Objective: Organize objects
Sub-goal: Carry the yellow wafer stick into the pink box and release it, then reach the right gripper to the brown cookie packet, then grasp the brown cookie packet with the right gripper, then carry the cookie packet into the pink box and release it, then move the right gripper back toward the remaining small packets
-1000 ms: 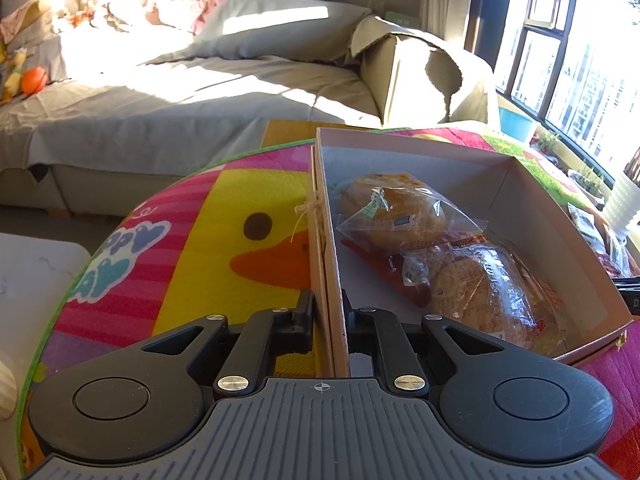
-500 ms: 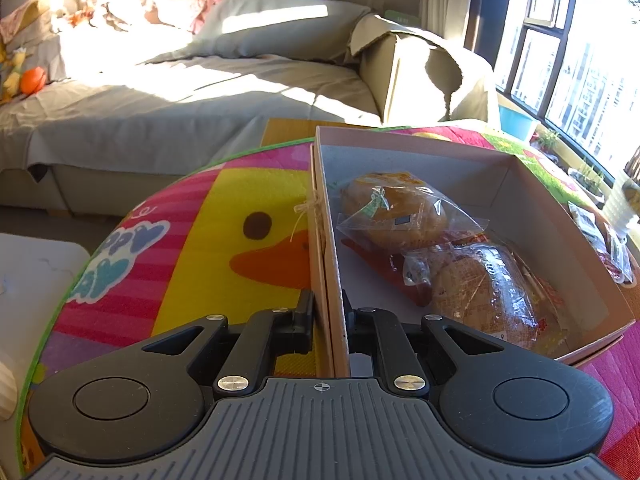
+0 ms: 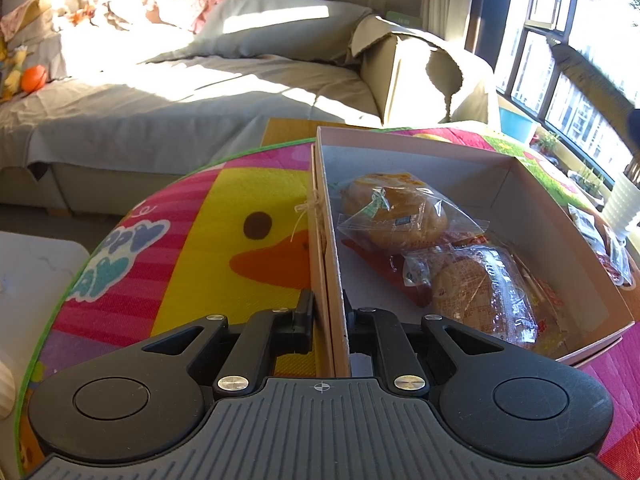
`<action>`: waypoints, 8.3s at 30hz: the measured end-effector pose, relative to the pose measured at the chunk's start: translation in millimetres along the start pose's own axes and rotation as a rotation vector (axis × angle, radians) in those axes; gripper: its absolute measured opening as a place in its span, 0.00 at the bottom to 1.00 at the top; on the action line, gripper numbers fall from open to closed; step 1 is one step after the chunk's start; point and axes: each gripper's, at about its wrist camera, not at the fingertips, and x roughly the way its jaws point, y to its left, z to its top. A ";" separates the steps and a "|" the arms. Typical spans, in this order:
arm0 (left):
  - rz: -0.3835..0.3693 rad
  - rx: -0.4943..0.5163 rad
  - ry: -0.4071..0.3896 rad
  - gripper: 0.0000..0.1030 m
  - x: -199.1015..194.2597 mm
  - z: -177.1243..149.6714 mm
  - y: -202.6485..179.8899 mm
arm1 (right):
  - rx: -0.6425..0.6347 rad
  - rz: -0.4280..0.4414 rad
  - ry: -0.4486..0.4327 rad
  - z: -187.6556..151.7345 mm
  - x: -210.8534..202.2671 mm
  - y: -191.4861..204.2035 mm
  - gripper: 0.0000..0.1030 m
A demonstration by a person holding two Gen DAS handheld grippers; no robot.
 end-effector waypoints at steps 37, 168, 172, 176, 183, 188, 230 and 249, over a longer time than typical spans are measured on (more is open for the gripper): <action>-0.009 -0.005 -0.003 0.13 -0.3 -0.1 0.1 | 0.042 -0.325 -0.068 -28.8 0.1 -64.4 0.66; -0.005 -0.012 0.007 0.13 1.9 0.3 1.5 | 0.025 -0.183 0.015 -28.5 -42.6 -66.3 0.35; -0.008 -0.014 0.007 0.13 2.3 0.9 2.8 | 0.043 -0.087 -0.090 1.6 -52.9 -49.3 0.35; -0.009 -0.015 0.007 0.13 2.3 0.9 2.7 | 0.058 -0.019 -0.089 11.6 -25.1 -30.0 0.35; -0.014 -0.014 0.007 0.13 0.6 -0.5 2.5 | 0.086 -0.006 -0.010 10.3 38.0 -11.1 0.35; -0.014 -0.015 0.006 0.14 0.6 -0.5 2.4 | 0.086 -0.031 0.016 5.5 56.2 -6.7 0.41; -0.005 -0.015 0.026 0.13 7.0 1.3 1.5 | 0.244 -0.520 -0.062 -69.9 -8.6 -167.7 0.82; 0.012 -0.040 0.015 0.12 12.0 1.3 1.0 | 0.398 -0.604 -0.024 -72.0 -16.5 -223.9 0.85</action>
